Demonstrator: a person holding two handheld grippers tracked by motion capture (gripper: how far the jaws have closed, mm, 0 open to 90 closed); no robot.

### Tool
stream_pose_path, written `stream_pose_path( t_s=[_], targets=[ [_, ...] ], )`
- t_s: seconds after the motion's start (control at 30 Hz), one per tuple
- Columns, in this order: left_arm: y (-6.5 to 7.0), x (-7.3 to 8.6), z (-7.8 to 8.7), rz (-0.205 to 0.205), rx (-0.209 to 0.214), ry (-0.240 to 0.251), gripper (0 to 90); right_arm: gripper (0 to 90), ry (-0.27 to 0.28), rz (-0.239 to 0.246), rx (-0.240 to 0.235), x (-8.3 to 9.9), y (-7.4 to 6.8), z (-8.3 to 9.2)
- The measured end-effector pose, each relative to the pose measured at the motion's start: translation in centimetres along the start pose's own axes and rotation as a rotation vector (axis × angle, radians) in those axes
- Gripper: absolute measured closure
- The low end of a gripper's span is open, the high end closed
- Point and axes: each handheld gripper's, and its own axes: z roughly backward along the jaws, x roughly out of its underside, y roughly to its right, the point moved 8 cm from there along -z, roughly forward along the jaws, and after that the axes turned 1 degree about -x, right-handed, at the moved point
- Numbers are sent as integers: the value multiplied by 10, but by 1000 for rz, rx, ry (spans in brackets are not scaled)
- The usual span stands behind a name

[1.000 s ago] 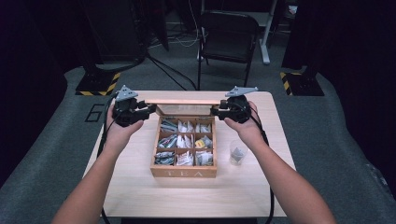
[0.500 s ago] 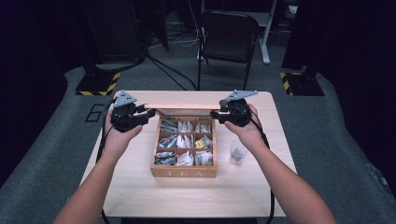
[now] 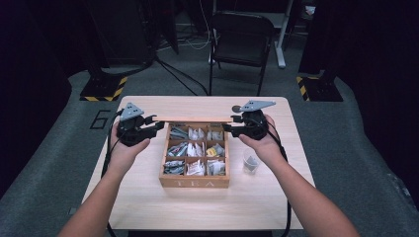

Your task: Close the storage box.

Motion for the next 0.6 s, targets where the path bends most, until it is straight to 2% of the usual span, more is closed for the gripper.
stream_pose_path(
  t_s=[0.33,0.5,0.6],
  targets=[
    [6,14,5,-5,4,-2,583,486,2,7,-7,12,-15,10],
    [9,22,7,-3,10,-5,579,488,4,39,7,19,-20,13],
    [11,27,8,-3,12,-10,577,488,6,35,-1,22,-23,14]
  ],
)
